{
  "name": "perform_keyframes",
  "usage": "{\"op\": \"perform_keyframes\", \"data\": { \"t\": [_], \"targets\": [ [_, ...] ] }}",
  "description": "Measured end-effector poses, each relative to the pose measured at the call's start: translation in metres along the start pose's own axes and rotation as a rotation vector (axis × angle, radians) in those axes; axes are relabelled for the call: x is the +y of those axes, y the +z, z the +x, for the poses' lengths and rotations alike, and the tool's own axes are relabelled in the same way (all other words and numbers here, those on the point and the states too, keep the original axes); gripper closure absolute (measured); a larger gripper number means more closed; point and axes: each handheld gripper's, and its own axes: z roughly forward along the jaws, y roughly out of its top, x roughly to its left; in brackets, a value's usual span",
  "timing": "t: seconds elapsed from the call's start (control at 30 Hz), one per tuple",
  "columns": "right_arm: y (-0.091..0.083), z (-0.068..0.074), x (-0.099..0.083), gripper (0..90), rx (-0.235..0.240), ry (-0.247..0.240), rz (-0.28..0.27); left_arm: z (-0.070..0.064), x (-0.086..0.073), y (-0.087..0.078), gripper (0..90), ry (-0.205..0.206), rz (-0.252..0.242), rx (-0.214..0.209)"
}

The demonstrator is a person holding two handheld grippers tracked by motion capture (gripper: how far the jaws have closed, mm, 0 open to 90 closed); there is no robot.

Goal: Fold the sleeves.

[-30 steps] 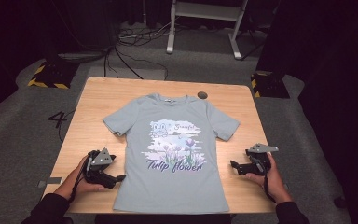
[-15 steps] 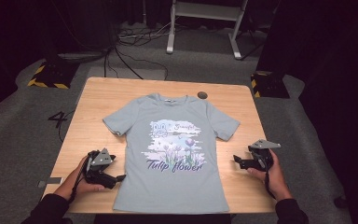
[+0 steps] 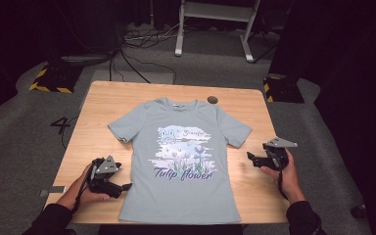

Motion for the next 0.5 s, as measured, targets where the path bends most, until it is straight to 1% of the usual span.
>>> {"op": "perform_keyframes", "data": {
  "t": [0.07,0.13,0.23,0.3,0.43,0.5],
  "targets": [
    [0.004,-0.001,0.005,21.7,-0.028,-0.011,0.003,0.0,0.0,0.0,12.6,0.0,0.0,0.0],
    [0.009,-0.002,0.011,22.5,-0.028,0.0,-0.008,0.0,0.0,0.0,12.6,0.0,0.0,0.0],
    [0.015,-0.001,0.02,24.3,-0.04,-0.005,-0.013,0.0,0.0,0.0,12.6,0.0,0.0,0.001],
    [0.019,-0.002,0.025,24.9,-0.036,0.007,-0.024,0.0,0.0,0.0,12.6,0.0,0.0,0.0],
    [0.03,-0.001,0.034,25.5,-0.062,0.009,-0.024,0.0,0.0,0.0,12.6,-0.001,-0.001,0.002],
    [0.034,-0.001,0.037,25.6,-0.066,0.011,-0.02,0.0,0.0,0.0,12.6,0.0,-0.003,0.001]
  ]
}}
